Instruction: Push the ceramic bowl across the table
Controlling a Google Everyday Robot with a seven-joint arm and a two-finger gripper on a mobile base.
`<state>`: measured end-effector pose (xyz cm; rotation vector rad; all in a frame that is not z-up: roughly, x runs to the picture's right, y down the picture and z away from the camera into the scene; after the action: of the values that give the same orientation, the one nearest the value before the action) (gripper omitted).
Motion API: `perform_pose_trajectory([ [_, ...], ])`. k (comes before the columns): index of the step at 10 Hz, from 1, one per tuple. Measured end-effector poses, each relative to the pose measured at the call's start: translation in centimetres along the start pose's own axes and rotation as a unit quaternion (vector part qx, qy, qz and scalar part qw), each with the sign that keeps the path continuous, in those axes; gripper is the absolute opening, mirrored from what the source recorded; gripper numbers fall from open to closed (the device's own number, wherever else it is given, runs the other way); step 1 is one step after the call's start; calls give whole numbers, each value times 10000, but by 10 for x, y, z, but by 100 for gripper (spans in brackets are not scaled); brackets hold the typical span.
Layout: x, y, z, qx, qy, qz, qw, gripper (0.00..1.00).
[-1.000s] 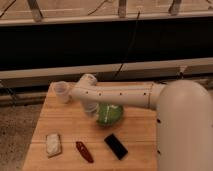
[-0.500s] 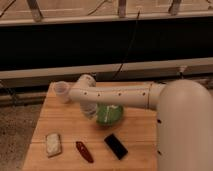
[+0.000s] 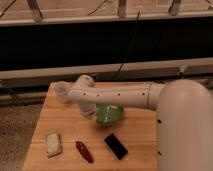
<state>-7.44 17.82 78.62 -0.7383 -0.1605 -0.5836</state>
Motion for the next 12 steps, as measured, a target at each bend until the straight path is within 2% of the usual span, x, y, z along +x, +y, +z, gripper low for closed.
perform_pose_trajectory([
  [3, 28, -8, 0, 77, 16, 186, 9998, 0],
  [5, 35, -15, 6, 103, 7, 207, 9997, 0],
  [12, 35, -34, 34, 60, -57, 93, 9999, 0],
])
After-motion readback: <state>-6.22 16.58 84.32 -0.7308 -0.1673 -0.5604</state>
